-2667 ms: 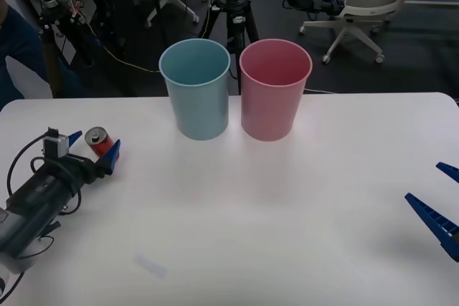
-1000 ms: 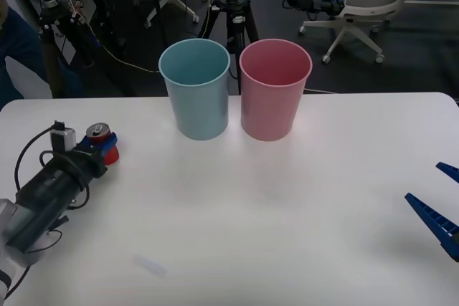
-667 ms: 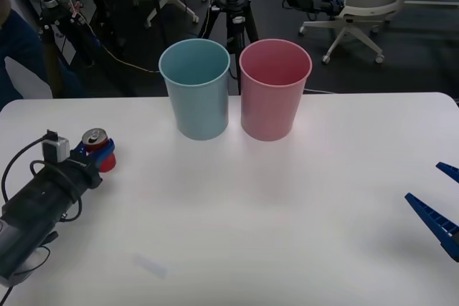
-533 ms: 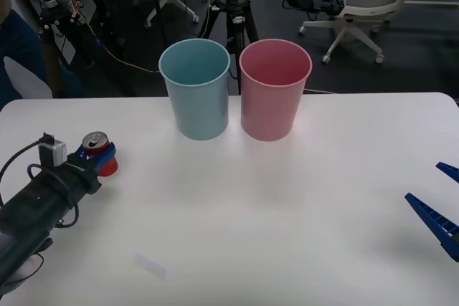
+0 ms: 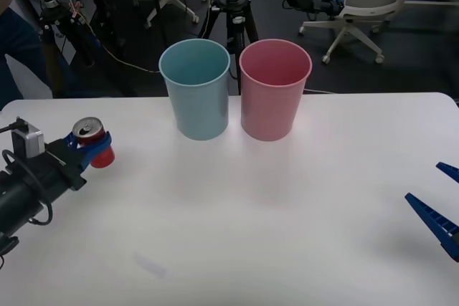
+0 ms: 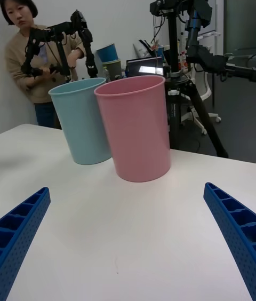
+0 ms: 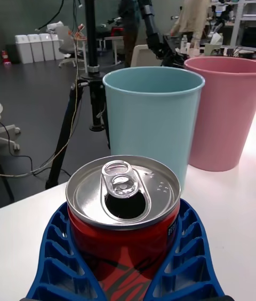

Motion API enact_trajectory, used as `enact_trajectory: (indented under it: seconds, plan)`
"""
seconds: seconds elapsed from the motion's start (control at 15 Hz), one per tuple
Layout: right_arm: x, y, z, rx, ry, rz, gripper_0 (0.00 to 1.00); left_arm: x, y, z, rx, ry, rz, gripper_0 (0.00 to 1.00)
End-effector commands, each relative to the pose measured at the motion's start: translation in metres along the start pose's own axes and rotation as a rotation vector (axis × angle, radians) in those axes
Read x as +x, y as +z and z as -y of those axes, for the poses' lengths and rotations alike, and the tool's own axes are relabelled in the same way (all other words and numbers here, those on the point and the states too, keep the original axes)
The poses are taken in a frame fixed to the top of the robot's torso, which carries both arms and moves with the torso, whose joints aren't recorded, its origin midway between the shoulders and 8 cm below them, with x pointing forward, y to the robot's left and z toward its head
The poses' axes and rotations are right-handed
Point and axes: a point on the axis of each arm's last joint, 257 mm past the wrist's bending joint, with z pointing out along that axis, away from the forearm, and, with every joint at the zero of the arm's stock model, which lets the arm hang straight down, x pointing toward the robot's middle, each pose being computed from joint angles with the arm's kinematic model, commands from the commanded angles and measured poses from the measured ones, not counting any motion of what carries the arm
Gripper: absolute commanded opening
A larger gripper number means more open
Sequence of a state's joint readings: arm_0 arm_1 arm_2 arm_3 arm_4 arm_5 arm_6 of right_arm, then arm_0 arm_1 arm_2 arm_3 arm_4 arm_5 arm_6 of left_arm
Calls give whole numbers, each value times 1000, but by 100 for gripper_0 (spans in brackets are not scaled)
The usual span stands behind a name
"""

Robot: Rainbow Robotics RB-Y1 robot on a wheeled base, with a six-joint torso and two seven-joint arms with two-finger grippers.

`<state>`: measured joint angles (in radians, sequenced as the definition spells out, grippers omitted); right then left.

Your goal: Grasp the object on the table and drop it into the matching bin: aluminum can to the light blue bin, PET bottle to the pink bin.

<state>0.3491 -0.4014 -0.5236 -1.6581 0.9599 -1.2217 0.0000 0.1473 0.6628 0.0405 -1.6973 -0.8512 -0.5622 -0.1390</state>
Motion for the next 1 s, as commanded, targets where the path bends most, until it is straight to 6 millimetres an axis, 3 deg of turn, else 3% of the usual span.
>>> enact_trajectory:
  seconds: [0.07,0.33,0.6,1.0]
  plan:
    - [0,0,0,0,0,0,100,-15,-8,5,39,-46,-12,0]
    - [0,0,0,0,0,0,100,-36,-12,7,81,-81,-6,0]
    - [0,0,0,0,0,0,100,-87,-7,6,153,-16,-3,0]
    - [0,0,0,0,0,0,100,-156,47,9,209,-54,40,0]
